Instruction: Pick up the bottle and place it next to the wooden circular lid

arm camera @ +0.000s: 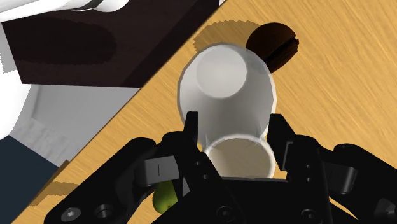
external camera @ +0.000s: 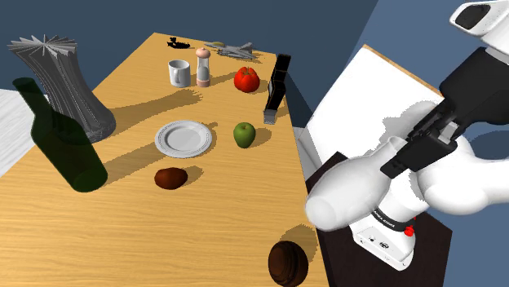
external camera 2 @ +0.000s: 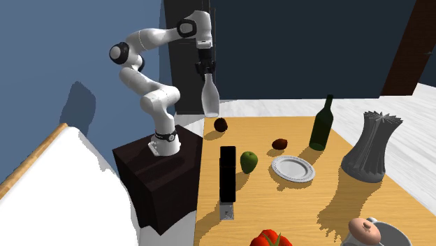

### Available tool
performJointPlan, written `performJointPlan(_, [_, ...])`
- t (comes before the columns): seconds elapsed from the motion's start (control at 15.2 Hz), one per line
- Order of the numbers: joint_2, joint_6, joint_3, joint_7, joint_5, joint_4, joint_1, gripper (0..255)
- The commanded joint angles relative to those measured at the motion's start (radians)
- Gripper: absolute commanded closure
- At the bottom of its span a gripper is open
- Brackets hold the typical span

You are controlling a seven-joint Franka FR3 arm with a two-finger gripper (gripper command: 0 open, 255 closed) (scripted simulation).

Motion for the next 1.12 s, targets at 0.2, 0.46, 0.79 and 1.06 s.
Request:
performJointPlan(0.2, [-0.034, 0.047, 0.024, -0.003, 0.025, -0.080, 0.016, 255])
performJointPlan(0.46, [-0.056, 0.083, 0.046, -0.004, 0.048, -0.139, 0.029, 255])
performJointPlan(0.79, [-0.080, 0.130, 0.078, -0.005, 0.080, -0.209, 0.046, 255])
performJointPlan(1.06, [-0.095, 0.168, 0.107, -0.005, 0.108, -0.263, 0.061, 255])
